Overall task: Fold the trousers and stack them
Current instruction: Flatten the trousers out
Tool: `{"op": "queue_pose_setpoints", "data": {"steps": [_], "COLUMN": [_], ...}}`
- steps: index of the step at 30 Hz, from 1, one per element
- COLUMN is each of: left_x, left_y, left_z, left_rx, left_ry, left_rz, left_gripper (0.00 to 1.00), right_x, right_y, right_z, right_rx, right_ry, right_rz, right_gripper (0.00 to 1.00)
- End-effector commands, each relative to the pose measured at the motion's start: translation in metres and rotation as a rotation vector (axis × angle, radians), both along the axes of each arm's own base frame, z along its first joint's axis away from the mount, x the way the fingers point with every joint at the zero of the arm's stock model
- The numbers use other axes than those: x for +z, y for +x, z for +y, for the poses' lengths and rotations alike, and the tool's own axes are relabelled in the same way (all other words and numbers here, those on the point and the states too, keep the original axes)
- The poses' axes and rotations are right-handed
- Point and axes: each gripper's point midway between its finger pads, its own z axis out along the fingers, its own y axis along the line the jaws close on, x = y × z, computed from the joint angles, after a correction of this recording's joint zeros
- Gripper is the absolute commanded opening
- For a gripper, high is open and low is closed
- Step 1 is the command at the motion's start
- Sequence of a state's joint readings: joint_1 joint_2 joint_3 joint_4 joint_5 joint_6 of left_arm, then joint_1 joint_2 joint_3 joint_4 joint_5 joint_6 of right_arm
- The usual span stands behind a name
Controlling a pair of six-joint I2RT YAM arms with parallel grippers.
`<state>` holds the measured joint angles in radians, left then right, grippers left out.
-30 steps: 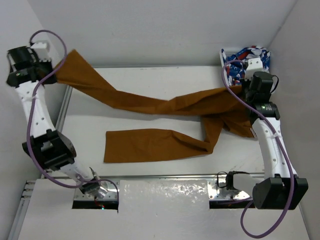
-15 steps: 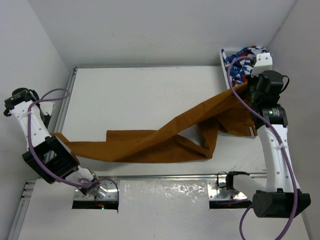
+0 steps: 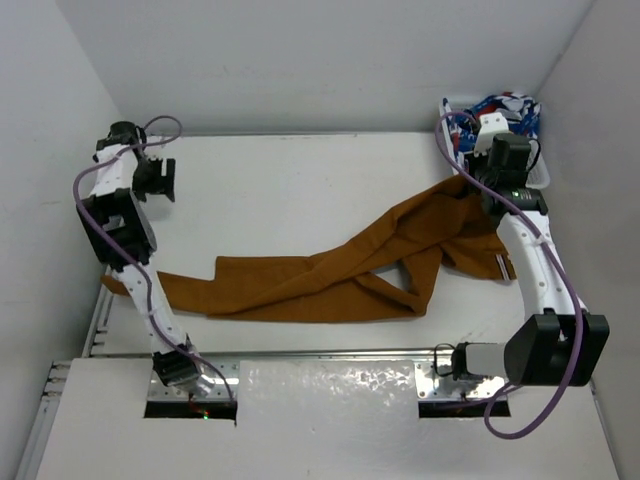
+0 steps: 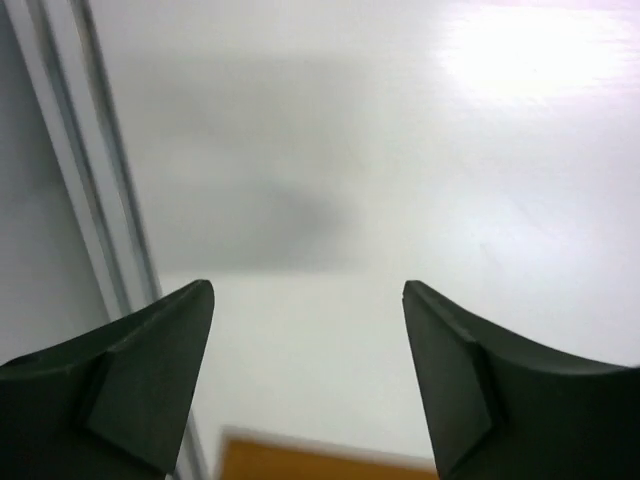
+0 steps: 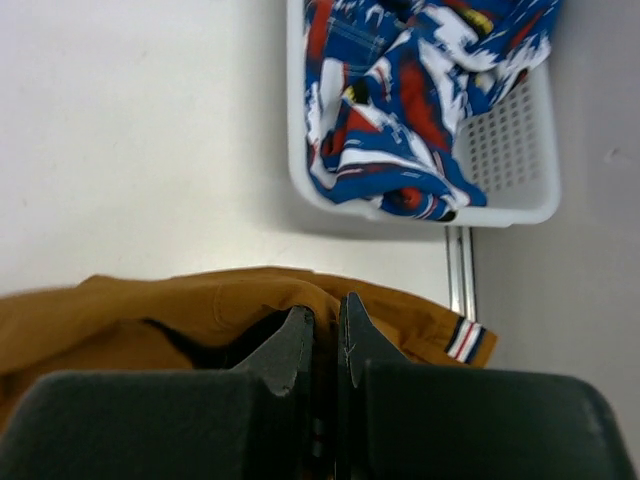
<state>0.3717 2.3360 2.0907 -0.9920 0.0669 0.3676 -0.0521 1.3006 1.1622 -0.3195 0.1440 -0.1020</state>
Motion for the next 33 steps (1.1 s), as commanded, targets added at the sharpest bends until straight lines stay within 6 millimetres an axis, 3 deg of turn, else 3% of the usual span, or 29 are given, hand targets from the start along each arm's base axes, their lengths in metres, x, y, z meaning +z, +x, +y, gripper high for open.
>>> {"op": "queue_pose_setpoints", "data": {"steps": [1, 2, 4, 5, 8, 12, 13, 16, 18, 21, 22, 24, 28, 30, 33], "left_x": [0.148, 0.129, 0.129, 0.122, 0.098, 0.083, 0.085, 0.104, 0.102, 0.073, 0.068, 0.067, 0.055, 0.045, 0.031], "left_y": [0.006, -0.014, -0.05, -0.079, -0.134, -0.201, -0.203, -0.232, -0.242, -0.275, -0.283, -0.284, -0.296, -0.293, -0.271], "left_z": [-0.001, 0.002, 0.018, 0.028, 0.049, 0.059, 0.056, 0.074, 0.069, 0.051, 0.047, 0.042, 0.005, 0.001, 0.024], "left_rx": [0.061, 0.06, 0.104, 0.119, 0.15, 0.085, 0.045, -0.075, -0.215, -0.624, -0.667, -0.832, -1.135, -1.174, -1.146], "left_ry": [0.087, 0.104, 0.094, 0.067, 0.1, 0.076, 0.089, 0.237, 0.266, 0.272, 0.252, 0.268, 0.18, 0.185, 0.31], "left_rz": [-0.454, -0.393, -0.352, -0.323, -0.181, -0.09, -0.098, -0.133, -0.148, -0.075, -0.058, -0.064, -0.105, -0.126, -0.093], "left_gripper": [0.77, 0.75, 0.69, 0.68, 0.63, 0.64, 0.64, 0.65, 0.65, 0.68, 0.69, 0.7, 0.78, 0.8, 0.8], "right_x": [0.026, 0.025, 0.024, 0.023, 0.024, 0.025, 0.025, 0.02, 0.016, 0.012, 0.011, 0.011, 0.012, 0.013, 0.014], "right_y": [0.003, 0.002, -0.002, -0.004, -0.01, -0.013, -0.013, -0.014, -0.015, -0.015, -0.016, -0.016, -0.016, -0.016, -0.017], "right_z": [0.013, 0.013, 0.013, 0.014, 0.014, 0.021, 0.021, 0.024, 0.026, 0.029, 0.03, 0.03, 0.03, 0.031, 0.032], "right_rx": [0.024, 0.024, 0.026, 0.03, 0.034, 0.068, 0.069, 0.078, 0.087, 0.103, 0.106, 0.108, 0.113, 0.115, 0.124], "right_ry": [0.038, 0.038, 0.034, 0.031, 0.019, 0.03, 0.03, 0.042, 0.05, 0.051, 0.05, 0.048, 0.046, 0.044, 0.045], "right_rz": [-0.077, -0.075, -0.072, -0.062, -0.052, -0.061, -0.06, -0.045, -0.035, -0.027, -0.022, -0.02, -0.021, -0.023, -0.025], "right_gripper": [0.0, 0.0, 0.0, 0.0, 0.0, 0.0, 0.0, 0.0, 0.0, 0.0, 0.0, 0.0, 0.0, 0.0, 0.0]}}
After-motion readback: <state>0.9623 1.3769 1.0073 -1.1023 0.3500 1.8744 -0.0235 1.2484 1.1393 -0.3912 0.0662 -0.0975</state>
